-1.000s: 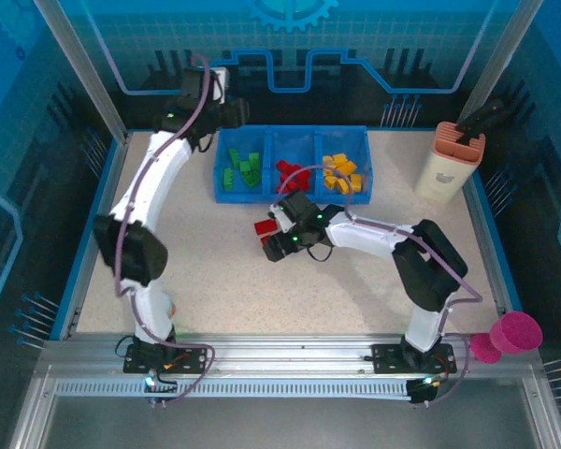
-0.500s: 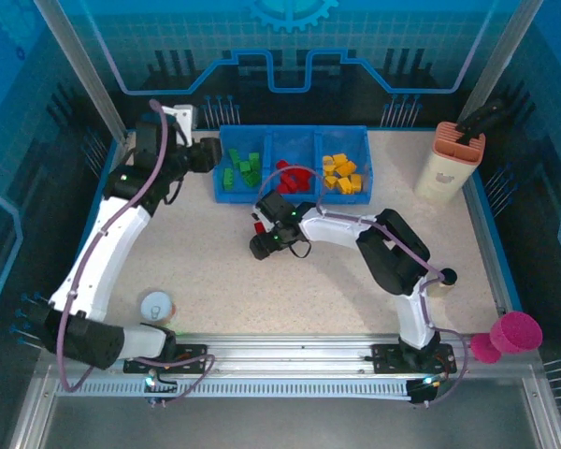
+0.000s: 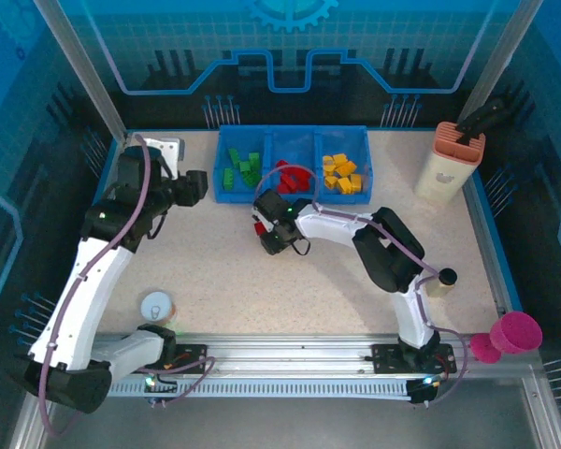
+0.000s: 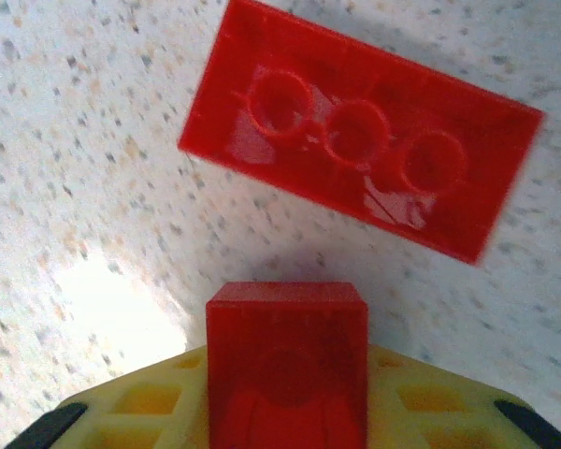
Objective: Sort the legos into containers by color
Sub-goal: Pick up the lego from the center of the table, then place the lego in the container.
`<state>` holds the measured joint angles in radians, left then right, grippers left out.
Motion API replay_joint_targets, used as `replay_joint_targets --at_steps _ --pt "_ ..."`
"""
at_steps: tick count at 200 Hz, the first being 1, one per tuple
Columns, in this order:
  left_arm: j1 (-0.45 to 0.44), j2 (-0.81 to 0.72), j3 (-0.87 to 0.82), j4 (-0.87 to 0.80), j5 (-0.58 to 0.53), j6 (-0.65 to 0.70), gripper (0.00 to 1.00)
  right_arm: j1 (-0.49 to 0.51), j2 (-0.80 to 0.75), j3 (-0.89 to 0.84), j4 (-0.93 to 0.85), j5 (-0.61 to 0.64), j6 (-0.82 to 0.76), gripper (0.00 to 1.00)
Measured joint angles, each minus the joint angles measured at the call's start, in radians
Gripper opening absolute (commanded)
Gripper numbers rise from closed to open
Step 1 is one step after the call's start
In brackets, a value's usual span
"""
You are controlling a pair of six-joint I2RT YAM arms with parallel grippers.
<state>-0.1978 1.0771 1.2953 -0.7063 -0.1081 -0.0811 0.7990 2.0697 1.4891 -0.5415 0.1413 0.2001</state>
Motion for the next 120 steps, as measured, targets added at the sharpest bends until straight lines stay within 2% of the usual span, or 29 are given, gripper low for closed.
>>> replay_joint_targets --at_steps 24,66,89,120 --pt "0.027 -0.024 -0.051 -0.010 0.000 0.013 0.63 -0.034 -0.077 0.012 -0.050 0.020 -0.037 0.36" --pt "0.039 -0.042 -0.085 -0.015 -0.001 0.035 0.65 -0.182 -0.120 0.164 -0.055 0.035 -0.078 0.36" --pt "0.047 -0.043 -0.087 -0.015 -0.008 0.037 0.65 -0.237 -0.052 0.300 -0.053 0.045 -0.097 0.36" --pt "0.052 -0.048 -0.087 -0.016 -0.011 0.037 0.65 -0.246 0.123 0.504 -0.061 0.095 -0.126 0.36"
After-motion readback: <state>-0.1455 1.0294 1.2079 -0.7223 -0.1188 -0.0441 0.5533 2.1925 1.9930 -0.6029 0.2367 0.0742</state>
